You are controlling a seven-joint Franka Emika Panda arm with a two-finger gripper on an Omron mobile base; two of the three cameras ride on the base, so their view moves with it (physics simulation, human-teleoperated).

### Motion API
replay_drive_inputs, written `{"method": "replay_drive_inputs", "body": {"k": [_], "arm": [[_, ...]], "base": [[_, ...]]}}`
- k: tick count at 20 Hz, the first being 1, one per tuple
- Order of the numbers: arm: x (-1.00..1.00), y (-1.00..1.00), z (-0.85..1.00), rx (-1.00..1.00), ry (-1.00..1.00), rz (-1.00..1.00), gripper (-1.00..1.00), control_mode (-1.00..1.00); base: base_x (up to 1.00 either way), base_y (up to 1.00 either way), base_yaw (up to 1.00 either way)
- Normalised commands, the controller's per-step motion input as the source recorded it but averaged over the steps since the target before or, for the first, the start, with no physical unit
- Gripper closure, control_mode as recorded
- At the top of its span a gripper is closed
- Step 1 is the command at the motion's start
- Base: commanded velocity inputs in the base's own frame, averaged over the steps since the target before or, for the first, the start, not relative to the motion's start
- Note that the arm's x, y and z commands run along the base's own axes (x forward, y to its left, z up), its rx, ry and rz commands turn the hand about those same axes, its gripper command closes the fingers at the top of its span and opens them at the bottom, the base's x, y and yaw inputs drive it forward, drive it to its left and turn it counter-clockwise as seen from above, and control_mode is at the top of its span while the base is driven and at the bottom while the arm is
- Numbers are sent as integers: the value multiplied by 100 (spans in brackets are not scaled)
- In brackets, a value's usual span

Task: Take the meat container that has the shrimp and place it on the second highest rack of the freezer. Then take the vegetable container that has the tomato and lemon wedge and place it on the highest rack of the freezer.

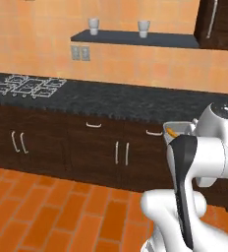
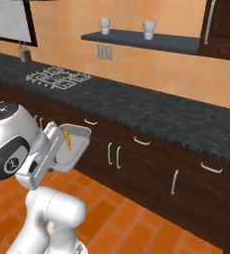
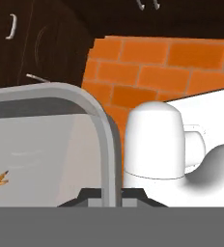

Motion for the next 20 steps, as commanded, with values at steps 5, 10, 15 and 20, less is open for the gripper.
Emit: {"method": "replay_drive_inputs", "body": {"k": [5,10,15,20], "arm": [[0,0,0,0,0,0,100,100],[0,0,0,0,0,0,100,100],[0,0,0,0,0,0,100,100],[0,0,0,0,0,0,100,100]], "base": [[-2,0,100],[-1,0,100],[-1,0,100],[-1,0,100]]}}
